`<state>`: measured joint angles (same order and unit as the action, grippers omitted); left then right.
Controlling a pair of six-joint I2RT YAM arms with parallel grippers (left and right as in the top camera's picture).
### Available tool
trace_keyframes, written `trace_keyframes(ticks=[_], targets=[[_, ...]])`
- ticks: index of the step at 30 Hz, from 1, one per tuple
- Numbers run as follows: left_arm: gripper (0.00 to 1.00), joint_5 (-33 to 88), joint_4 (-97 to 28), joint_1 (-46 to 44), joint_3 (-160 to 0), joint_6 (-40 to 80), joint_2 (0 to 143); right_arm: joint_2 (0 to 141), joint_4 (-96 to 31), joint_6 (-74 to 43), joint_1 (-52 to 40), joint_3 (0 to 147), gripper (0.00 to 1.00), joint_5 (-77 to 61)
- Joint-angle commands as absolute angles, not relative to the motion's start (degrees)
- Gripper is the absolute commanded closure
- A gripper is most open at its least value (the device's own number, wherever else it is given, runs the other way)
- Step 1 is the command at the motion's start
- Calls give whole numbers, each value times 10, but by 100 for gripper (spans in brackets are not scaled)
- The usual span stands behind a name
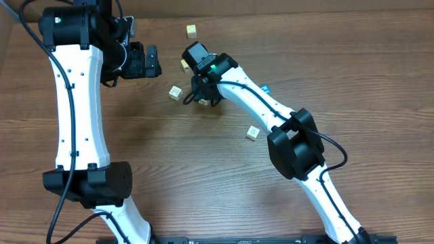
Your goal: Flip 5 blocks
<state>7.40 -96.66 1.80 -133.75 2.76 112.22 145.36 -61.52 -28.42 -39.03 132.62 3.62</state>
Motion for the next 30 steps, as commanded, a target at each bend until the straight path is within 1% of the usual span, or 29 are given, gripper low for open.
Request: trace_keyframes(ticks=[1,7,11,18,20,22,23,30], targets=[[0,69,-968,15,-1335,21,1128,1495,-616,-285,-389,1321,43,21],[0,69,-968,15,-1335,21,1128,1486,-623,-281,-373,1331,43,33],[0,69,-968,15,-1335,21,1128,1466,-662,-281,-351,1342,42,28],[0,69,-968,15,-1335,21,1128,1409,-704,-281,-333,1347,35,27],[0,69,-968,15,-1335,21,1128,1404,-710,-281,-333,1347,32,10],[0,69,-968,15,-1335,21,1128,1404,-710,-281,-334,1346,25,-10],[0,69,-968,15,-1335,21,1128,1405,-708,-282,-335,1342,23,-16],[0,69,-968,15,-1335,21,1128,1405,-664,-333,-356,1297,24,-16]])
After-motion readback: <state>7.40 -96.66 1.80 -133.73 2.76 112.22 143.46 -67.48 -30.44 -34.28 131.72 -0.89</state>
